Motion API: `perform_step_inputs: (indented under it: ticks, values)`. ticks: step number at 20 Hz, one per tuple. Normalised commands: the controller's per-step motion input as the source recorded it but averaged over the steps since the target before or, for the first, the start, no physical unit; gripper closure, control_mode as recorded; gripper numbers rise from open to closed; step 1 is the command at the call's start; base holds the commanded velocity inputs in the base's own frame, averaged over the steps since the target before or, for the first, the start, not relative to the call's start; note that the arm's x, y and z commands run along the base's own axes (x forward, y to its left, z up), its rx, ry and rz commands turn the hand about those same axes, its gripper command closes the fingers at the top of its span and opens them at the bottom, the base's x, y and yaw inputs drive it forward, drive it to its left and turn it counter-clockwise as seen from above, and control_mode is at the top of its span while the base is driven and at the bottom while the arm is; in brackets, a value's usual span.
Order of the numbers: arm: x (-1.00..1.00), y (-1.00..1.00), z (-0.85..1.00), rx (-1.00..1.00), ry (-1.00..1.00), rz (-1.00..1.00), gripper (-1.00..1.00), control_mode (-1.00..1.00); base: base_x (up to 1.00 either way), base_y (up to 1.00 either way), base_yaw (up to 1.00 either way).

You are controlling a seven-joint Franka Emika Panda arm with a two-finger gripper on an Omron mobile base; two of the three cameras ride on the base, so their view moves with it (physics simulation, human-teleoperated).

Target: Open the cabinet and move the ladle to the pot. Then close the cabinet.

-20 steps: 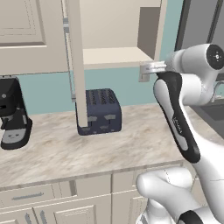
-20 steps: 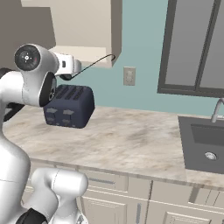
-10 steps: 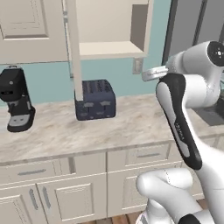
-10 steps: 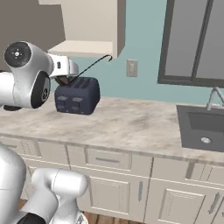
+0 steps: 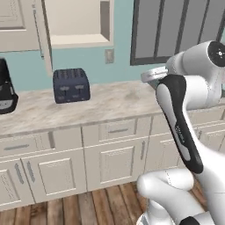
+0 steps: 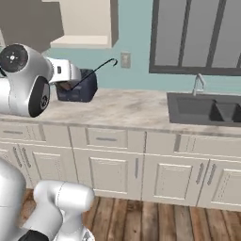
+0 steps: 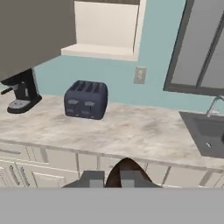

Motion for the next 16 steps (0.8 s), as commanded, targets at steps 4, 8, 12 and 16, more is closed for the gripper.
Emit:
perform_step_inputs:
  ticks: [4,8,12,16]
  values:
    - [0.00,0.00,0.00,0.00,0.00,0.00,1.00,1.00,-0.05,-0.24,-0.85]
    - [0.00,0.00,0.00,0.00,0.00,0.00,1.00,1.00,0.00,0.00,-0.98]
    - [0.00,0.00,0.00,0.00,0.00,0.00,1.00,1.00,0.00,0.00,-0.99]
    - [0.00,0.00,0.00,0.00,0.00,0.00,1.00,1.00,0.00,0.00,-1.00]
